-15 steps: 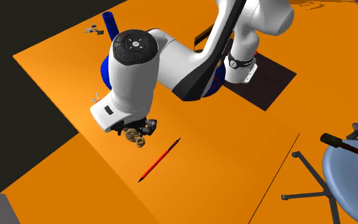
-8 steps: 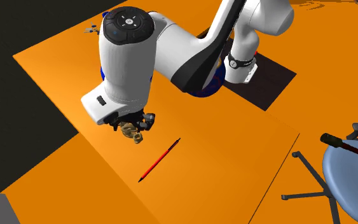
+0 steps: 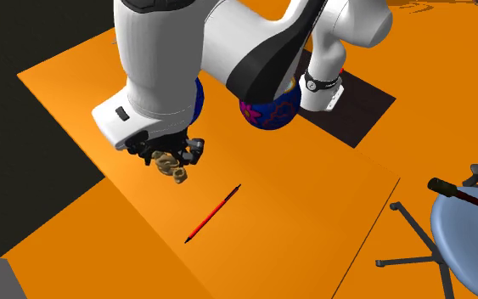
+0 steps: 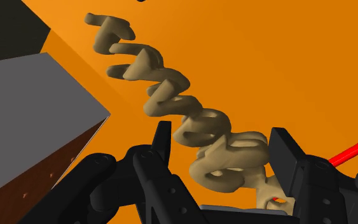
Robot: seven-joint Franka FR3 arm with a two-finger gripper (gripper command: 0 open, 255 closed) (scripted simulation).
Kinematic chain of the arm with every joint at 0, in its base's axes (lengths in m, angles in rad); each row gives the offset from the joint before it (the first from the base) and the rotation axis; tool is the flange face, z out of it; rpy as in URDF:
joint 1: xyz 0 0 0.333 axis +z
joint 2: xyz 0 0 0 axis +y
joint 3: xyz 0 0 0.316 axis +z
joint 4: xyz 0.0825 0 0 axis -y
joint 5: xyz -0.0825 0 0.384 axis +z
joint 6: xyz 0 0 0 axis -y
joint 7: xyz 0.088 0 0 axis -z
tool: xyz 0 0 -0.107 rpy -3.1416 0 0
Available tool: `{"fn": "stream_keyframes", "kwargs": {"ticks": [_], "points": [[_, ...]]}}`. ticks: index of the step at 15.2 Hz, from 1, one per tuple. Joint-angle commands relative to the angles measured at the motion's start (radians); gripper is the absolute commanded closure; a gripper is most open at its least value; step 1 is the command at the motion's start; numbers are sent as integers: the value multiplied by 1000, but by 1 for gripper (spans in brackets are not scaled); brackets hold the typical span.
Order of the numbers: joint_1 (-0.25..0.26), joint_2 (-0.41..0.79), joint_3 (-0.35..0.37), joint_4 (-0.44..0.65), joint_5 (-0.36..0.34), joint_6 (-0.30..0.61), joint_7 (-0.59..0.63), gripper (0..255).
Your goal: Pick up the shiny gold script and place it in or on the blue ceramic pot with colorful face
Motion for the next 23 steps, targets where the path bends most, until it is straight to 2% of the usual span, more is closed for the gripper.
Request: {"fn": "stream_keyframes", "kwargs": {"ticks": [1, 21, 23], "points": [[0, -10, 1, 16, 4, -26, -7, 255], [3, -58, 7, 220, 34, -274, -60, 255], [7, -142, 10, 116, 30, -256, -48, 255]]}}
